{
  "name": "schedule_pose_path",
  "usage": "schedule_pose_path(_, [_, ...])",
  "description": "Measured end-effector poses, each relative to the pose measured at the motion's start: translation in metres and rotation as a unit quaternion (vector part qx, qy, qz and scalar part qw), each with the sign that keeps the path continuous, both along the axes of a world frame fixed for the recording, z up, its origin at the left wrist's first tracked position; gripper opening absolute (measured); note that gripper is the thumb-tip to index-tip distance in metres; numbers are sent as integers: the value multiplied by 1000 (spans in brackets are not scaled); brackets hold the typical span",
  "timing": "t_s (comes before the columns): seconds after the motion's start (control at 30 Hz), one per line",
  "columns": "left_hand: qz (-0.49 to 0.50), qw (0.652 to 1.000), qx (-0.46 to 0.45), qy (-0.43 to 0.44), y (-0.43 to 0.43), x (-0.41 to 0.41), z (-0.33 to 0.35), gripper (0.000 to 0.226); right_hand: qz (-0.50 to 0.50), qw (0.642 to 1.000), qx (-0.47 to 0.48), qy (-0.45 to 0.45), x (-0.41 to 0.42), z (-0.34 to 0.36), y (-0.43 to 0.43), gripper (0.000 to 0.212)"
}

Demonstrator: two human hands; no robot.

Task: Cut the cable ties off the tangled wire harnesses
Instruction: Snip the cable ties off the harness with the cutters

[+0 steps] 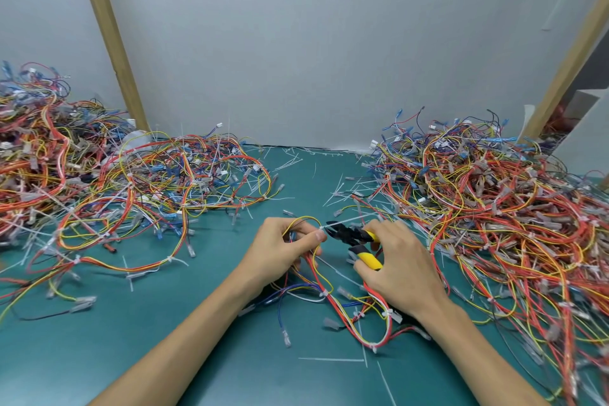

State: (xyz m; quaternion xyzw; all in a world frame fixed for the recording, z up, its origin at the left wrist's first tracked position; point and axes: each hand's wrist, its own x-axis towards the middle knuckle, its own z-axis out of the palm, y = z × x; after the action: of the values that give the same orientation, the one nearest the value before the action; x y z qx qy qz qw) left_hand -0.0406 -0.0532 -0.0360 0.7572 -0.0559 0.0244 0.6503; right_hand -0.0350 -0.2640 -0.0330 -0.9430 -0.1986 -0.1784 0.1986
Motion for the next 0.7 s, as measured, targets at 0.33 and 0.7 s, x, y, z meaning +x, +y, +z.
schedule_pose_path(0.33, [-11, 999, 26, -16, 2, 2, -2, 19, -4, 1000, -21, -10, -1, 0, 0, 33])
schedule_pose_path(0.7, [-14, 997, 72, -35, 4, 4, -4, 13, -7, 1000, -30, -3, -4, 1, 2, 40])
